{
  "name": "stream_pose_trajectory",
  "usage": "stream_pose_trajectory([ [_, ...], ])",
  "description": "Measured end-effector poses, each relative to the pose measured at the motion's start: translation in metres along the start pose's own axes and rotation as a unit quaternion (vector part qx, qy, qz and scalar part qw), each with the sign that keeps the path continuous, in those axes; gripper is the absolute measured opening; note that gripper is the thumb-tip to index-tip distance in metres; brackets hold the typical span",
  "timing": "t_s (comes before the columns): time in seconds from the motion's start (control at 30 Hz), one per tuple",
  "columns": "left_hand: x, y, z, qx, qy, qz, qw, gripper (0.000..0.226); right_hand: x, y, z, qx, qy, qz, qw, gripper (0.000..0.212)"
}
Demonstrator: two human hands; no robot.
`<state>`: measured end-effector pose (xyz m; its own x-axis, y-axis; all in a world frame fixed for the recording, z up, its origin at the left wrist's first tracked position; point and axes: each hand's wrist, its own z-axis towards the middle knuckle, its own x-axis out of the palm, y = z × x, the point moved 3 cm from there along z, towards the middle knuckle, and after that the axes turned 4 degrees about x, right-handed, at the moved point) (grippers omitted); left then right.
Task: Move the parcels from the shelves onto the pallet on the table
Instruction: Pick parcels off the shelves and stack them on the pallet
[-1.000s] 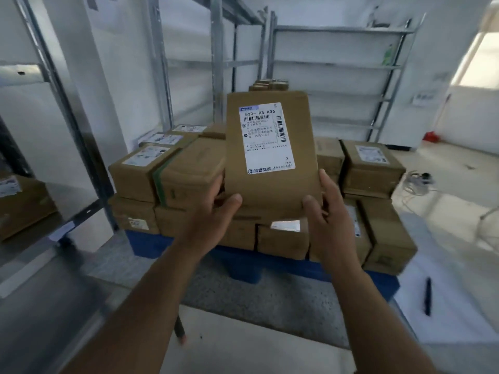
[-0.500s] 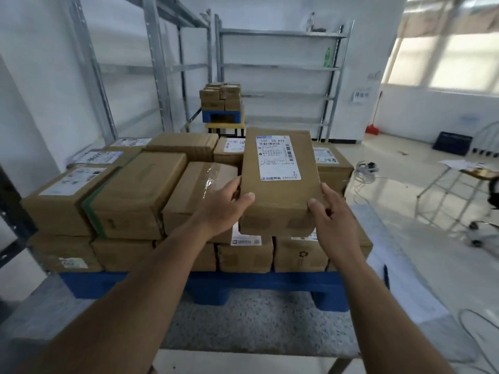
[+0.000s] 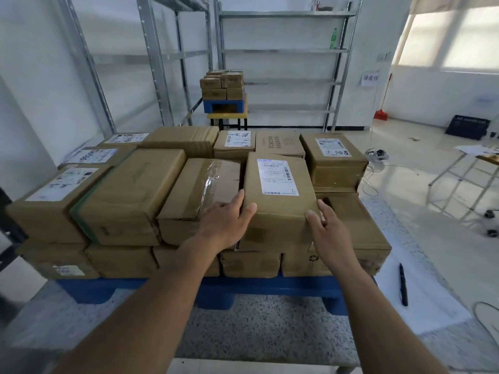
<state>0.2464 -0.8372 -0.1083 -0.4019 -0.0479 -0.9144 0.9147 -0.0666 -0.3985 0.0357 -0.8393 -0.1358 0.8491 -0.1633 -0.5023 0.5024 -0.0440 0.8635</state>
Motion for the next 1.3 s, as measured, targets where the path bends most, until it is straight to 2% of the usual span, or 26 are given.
stream_pose_trajectory([
  [0.4,0.000,0.001,0.002,0.030,-0.026,0.070,0.997,0.071,0.001,0.005,0.011,-0.032,0.006,-0.014,0.999,0.058],
  [0.67,-0.002,0.007,0.004,0.021,0.025,0.060,0.998,0.076,0.002,0.004,0.013,-0.035,-0.001,-0.028,0.999,0.059],
  [0.87,-0.002,0.006,0.003,0.018,0.019,0.060,0.998,0.076,0.002,0.007,0.011,-0.039,0.004,-0.052,0.998,0.059],
  [1.03,-0.007,-0.004,-0.010,0.055,-0.047,0.006,0.997,0.067,-0.005,0.019,0.004,-0.061,-0.031,-0.101,0.993,0.057],
  [1.23,-0.023,-0.005,-0.042,0.084,-0.184,0.014,0.979,0.048,-0.005,0.045,-0.032,-0.174,-0.099,-0.157,0.967,0.039],
  [1.3,-0.027,0.000,-0.060,0.074,-0.209,0.013,0.975,0.056,0.004,0.049,-0.050,-0.226,-0.097,-0.165,0.955,0.033],
])
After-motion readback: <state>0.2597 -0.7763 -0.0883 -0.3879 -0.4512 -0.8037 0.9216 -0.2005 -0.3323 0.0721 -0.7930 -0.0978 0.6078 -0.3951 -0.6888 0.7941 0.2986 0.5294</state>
